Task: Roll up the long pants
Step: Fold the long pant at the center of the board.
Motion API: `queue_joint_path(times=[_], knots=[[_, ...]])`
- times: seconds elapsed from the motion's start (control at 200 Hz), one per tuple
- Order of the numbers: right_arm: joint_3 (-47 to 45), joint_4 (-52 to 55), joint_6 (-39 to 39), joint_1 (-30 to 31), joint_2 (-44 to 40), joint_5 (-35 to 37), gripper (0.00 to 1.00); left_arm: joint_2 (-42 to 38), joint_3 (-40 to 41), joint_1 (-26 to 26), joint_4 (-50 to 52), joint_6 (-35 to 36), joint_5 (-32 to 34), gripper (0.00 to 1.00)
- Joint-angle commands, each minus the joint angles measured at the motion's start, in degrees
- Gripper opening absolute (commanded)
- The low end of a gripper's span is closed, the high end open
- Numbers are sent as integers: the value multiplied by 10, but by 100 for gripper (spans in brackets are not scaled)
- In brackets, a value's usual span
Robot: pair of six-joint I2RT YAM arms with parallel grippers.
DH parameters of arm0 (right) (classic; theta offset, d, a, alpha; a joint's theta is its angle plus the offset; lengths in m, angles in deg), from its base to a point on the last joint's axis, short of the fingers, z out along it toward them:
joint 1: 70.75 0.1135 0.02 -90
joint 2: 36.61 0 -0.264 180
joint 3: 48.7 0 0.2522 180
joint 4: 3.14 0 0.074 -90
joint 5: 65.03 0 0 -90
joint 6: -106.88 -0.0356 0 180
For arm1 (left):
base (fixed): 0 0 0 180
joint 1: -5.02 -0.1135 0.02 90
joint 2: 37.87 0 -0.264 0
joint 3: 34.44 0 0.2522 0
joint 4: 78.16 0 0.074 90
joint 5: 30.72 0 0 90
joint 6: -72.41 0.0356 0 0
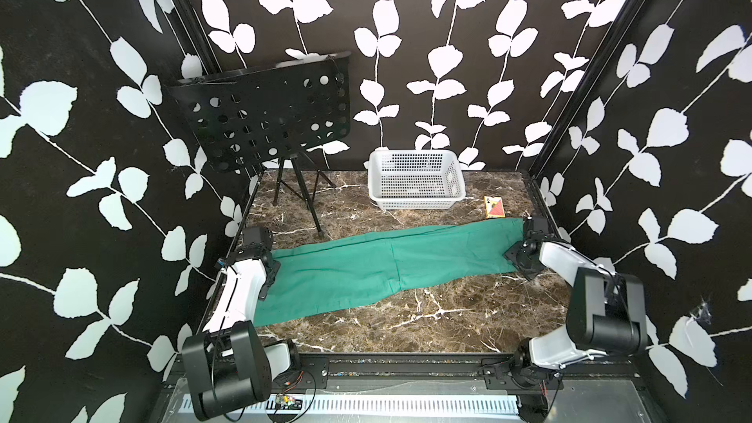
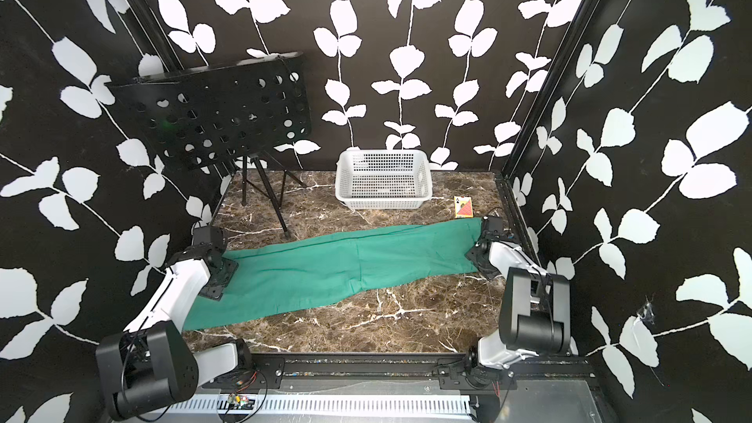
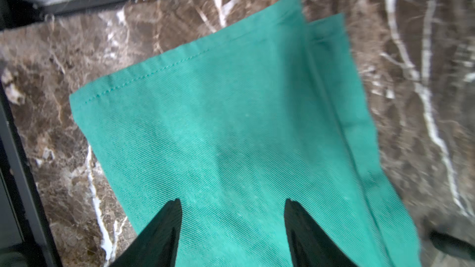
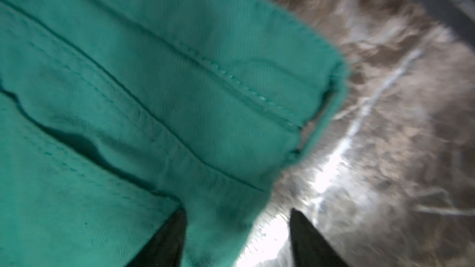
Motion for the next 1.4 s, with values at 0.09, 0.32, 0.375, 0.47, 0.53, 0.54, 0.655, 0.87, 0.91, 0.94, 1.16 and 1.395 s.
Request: queue_joint_path(times=[0.09, 0.32, 0.375, 0.47, 0.53, 0.54, 0.655, 0.87, 0.91, 0.94, 1.16, 1.395], knots=[[-16, 3, -48, -20, 8, 16, 23, -62, -11, -1, 42, 34, -14, 67], [-66, 108, -76, -72, -114, 73, 6, -91, -38, -1, 117, 27, 17, 68], [-75, 146, -86, -87, -152, 92, 6, -97, -44, -1, 125, 30, 16, 68], [-85, 192, -100, -99, -217, 140, 12, -111, -46, -1, 123, 40, 8, 68], [-85, 189, -88, -99, -250, 155, 33, -119, -42, 0, 111, 49, -2, 68], [-85, 183, -81, -99, -254, 155, 37, -122, -40, 1, 108, 51, -6, 68], [-56, 151, -9, -78, -272, 124, 68, -132, -21, 11, 62, 53, -66, 67], [11, -14, 250, 160, -244, -3, 71, -102, -2, 142, 2, -17, -82, 67], [18, -49, 302, 215, -224, -39, 71, -91, 3, 154, -18, -24, -92, 67], [26, -67, 335, 257, -206, -51, 71, -82, 4, 161, -30, -28, -97, 67], [95, -165, 615, 478, -33, -75, 69, -71, -2, 172, -25, -44, -68, 67], [252, -157, 669, 521, 166, -98, 61, -102, 4, 171, 1, -40, -29, 67]])
